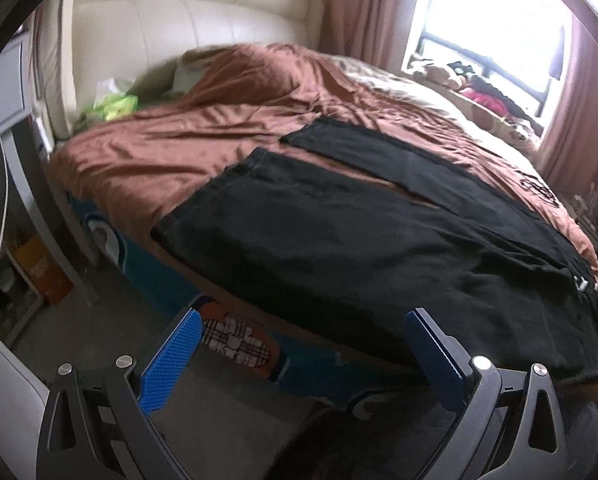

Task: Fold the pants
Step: 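Close the right tool on the elastic waistband while the left tool grips the pants edge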

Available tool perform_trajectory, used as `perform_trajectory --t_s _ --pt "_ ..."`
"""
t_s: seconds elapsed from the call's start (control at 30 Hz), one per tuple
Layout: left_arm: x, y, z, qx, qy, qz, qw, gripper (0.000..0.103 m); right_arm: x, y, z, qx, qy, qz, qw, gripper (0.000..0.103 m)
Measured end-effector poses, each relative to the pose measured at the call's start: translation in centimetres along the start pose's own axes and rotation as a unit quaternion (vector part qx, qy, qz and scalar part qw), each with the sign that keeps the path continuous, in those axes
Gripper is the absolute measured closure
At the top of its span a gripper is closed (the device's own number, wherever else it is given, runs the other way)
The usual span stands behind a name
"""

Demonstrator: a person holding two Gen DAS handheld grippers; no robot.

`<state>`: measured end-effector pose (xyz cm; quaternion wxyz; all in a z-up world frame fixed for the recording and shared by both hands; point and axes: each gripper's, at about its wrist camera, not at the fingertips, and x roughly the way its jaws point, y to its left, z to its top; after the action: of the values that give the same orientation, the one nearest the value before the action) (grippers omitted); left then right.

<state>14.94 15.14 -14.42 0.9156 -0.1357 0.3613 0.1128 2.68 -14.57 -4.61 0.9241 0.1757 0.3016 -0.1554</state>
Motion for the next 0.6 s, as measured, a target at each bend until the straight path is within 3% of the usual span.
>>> perform_trajectory --t_s 0.23,0.6 --pt "3.2 3.4 0.3 -0.068 0.024 -0.021 0.9972 0.012 2.7 -1.8 1.4 0.053 0.023 0.017 0.998 0.019" --pt "7.5 8.4 0.7 -0.187 0.039 -0.066 0.9794 0.025 5.4 -7.2 1.6 0.134 0.039 0.044 0.989 0.021"
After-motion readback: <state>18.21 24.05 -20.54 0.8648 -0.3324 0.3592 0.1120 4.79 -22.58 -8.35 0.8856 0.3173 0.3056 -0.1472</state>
